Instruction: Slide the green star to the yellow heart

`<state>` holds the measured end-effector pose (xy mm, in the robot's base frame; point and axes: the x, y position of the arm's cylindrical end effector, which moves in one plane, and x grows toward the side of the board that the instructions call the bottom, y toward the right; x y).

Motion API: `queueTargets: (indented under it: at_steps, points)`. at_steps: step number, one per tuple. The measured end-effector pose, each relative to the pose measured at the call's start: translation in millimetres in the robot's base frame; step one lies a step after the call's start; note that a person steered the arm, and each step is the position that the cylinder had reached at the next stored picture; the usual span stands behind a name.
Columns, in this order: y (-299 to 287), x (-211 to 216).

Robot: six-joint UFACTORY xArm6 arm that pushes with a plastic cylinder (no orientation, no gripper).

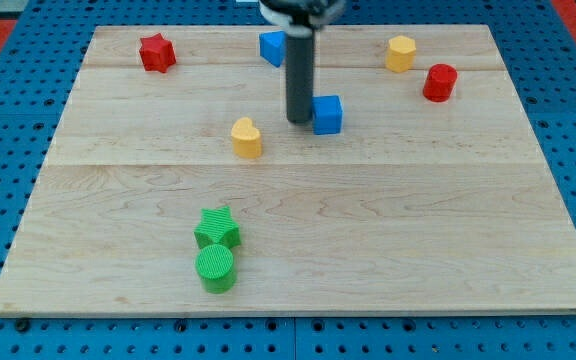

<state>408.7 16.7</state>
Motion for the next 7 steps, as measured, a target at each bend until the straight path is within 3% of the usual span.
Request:
queueTargets:
  at_steps: [1, 2, 3, 4, 5, 7]
  points:
    - [-5, 98]
    - [-21, 147]
    - [-77, 160]
    - [-160, 135]
    - [-157, 119]
    - [-111, 126]
